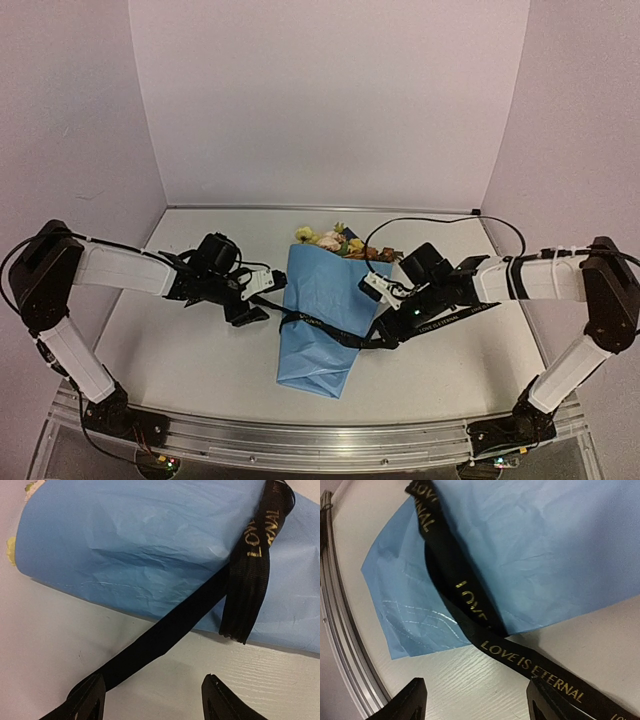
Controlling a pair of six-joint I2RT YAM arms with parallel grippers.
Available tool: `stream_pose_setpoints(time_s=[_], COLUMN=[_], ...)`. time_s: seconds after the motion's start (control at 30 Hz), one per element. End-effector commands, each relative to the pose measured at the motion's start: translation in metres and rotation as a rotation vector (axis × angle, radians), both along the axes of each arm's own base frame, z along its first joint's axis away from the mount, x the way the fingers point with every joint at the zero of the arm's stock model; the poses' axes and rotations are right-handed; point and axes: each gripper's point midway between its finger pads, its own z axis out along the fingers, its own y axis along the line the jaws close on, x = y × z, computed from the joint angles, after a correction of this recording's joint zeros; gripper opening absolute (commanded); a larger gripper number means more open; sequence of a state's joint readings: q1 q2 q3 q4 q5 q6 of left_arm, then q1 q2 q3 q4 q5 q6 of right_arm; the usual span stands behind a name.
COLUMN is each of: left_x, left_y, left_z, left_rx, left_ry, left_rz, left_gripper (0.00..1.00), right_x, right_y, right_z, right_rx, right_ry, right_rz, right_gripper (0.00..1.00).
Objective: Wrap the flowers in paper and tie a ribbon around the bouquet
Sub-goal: Pick up the ribbon from the folded bouquet.
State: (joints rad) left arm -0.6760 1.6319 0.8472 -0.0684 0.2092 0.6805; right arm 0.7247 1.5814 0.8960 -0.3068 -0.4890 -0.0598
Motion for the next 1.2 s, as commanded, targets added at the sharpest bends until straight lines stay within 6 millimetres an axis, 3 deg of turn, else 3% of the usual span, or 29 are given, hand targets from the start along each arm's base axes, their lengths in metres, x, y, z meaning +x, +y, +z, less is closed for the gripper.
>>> stream_pose_setpoints(time_s=[0.0, 0.4, 0.57, 0.8, 0.97, 1.17], left_x=[0.007, 0.014, 0.011, 0.012, 0.005, -0.002], left_y=[-0.016, -0.046, -0.046, -0.04, -0.044, -0.042], left_z=[0.002, -0.005, -0.011, 0.009, 0.03, 0.04], left_rx=[0.014, 0.04, 0.058, -0.026, -0.109, -0.162], left_ry=[-0.081, -0.25, -0.222, -0.192, -0.156, -0.154], left_rz=[-0.095, -0.183, -0.168, -0.03, 0.036, 0.079], left_gripper=[0.68, 0.66, 0.3, 0.05, 0.0, 0.0], right_x=[-0.005, -0.005, -0.009, -0.001, 0.008, 0.022], right_y=[0.005, -0.002, -0.001, 0.001, 0.007, 0.015], right_z=[-0.009, -0.015, -0.021, -0.034, -0.042, -0.052], right_rx=[-0.056, -0.093, -0.11, -0.164, -0.188, -0.224], right_ry=[-0.143, -0.198, -0.213, -0.278, -0.325, -0.398], right_rz=[0.165, 0.187, 0.236, 0.301, 0.313, 0.3], right_gripper=[0.72, 0.72, 0.74, 0.74, 0.74, 0.72])
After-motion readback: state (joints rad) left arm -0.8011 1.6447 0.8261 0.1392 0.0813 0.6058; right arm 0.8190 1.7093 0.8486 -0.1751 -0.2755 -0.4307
